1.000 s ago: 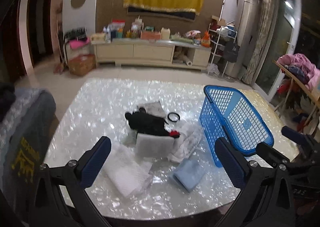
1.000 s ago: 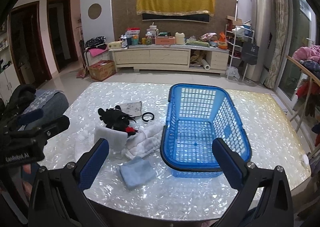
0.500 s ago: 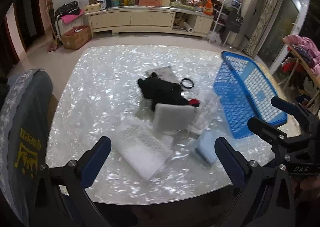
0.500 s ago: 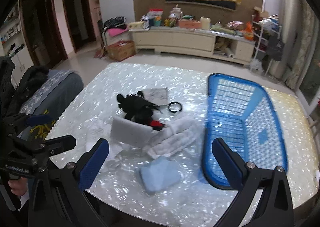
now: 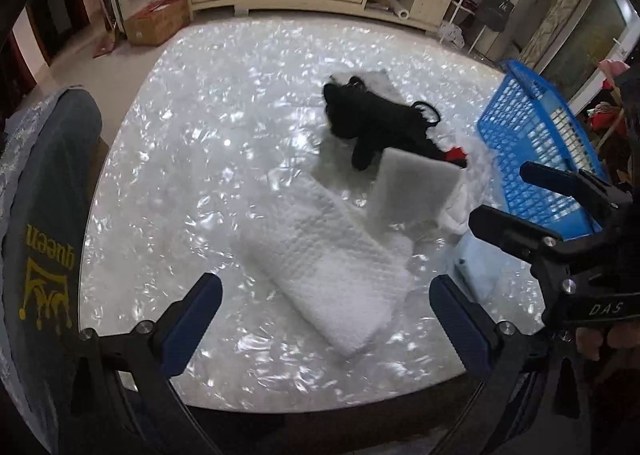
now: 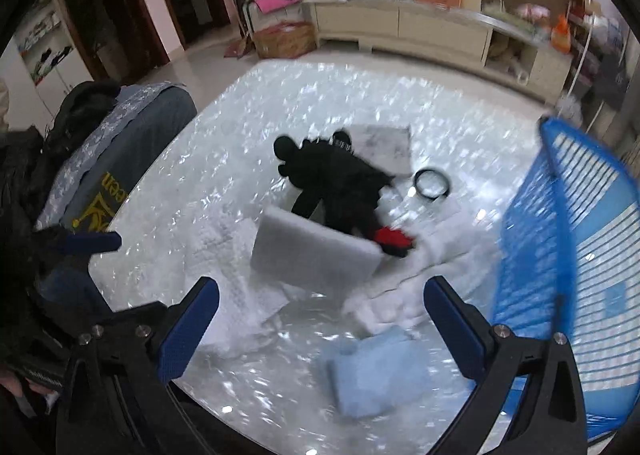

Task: Organize soft objects
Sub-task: 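Reach the right gripper to the white foam block and close on it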

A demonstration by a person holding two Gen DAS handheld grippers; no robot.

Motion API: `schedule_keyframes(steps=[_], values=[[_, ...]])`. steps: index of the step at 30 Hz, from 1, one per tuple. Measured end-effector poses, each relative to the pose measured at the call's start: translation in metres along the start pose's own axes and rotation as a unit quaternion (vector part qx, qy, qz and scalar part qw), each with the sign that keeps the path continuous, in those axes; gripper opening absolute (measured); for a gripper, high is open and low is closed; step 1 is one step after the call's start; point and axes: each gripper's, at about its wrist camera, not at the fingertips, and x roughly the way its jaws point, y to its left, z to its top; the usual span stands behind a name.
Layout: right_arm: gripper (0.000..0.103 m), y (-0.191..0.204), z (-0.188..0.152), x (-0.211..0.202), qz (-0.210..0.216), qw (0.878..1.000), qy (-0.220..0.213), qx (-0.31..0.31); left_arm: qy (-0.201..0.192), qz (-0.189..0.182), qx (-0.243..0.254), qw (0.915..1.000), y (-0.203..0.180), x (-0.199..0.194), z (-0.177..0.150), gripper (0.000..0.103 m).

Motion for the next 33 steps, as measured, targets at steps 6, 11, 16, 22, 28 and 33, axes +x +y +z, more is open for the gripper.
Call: schedule_keyframes(steps=[6, 11, 16, 22, 28, 33], values=[[0.095, 0.01, 0.005, 0.029, -0.018, 0.999, 0.016, -0.046, 0.004, 0.014, 0.009, 0.9999, 0.01, 0.019, 0.0, 0.1], [0.094, 0.014, 0.004, 0.046, -0.062, 0.993, 0.024, -0.099, 0.019, 0.018, 0.009, 0.9996, 0.019, 0.038, -0.002, 0.096], [0.093, 0.027, -0.002, 0.063, -0.101, 0.98, 0.017, -0.172, 0.031, 0.01, -0.001, 0.9995, 0.027, 0.052, -0.003, 0.095], [0.087, 0.035, -0.001, 0.084, -0.094, 0.967, 0.037, -0.234, 0.048, 0.007, -0.009, 0.9988, 0.035, 0.066, -0.005, 0.095], [0.05, 0.028, -0.001, 0.098, -0.055, 0.969, 0.073, -0.229, 0.059, -0.005, -0.021, 0.998, 0.041, 0.076, -0.008, 0.095], [0.041, 0.018, -0.003, 0.096, -0.015, 0.977, 0.085, -0.194, 0.055, -0.013, -0.02, 0.9982, 0.038, 0.081, -0.004, 0.095]])
